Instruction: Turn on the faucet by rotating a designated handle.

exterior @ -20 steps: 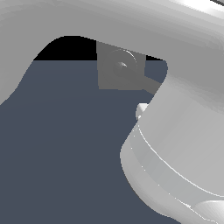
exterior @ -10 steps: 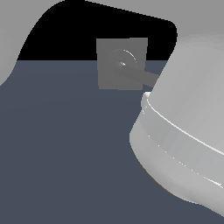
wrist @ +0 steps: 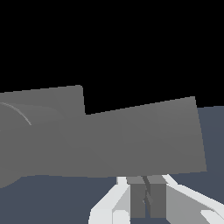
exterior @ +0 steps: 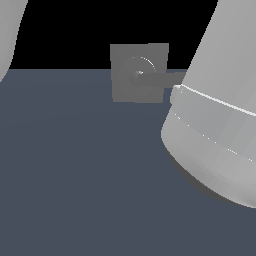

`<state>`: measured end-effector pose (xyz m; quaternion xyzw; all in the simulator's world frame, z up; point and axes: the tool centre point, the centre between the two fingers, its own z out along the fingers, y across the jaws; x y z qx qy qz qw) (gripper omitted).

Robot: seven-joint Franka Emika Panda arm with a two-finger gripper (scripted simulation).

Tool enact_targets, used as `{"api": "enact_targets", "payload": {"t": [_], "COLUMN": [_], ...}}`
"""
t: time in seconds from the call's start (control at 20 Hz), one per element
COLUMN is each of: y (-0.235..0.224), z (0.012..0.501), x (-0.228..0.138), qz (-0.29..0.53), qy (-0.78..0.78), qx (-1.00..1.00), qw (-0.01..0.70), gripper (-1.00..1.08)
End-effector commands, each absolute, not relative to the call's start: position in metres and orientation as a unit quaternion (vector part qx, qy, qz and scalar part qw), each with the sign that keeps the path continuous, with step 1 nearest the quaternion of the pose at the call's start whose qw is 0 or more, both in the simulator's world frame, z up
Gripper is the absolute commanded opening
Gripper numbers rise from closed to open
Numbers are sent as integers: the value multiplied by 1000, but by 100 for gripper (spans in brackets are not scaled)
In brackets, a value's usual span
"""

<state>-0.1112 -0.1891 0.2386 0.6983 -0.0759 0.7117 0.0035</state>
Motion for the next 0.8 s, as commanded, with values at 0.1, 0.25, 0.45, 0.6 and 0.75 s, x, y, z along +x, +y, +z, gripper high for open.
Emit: {"api": "enact_targets", "payload": {"t": [0.1, 0.25, 0.45, 0.6, 0.75], "y": [-192, -195, -198, -200, -202], "z": [256, 267, 281, 291, 297], "x": [-107, -107, -107, -107, -106], "qz": [705, 705, 706, 706, 707], "qy": [-63, -60, -56, -53, -51], "qx": [707, 706, 706, 706, 706], "qw": [7, 10, 14, 16, 18], "gripper": [-100, -100, -100, -100, -100]}}
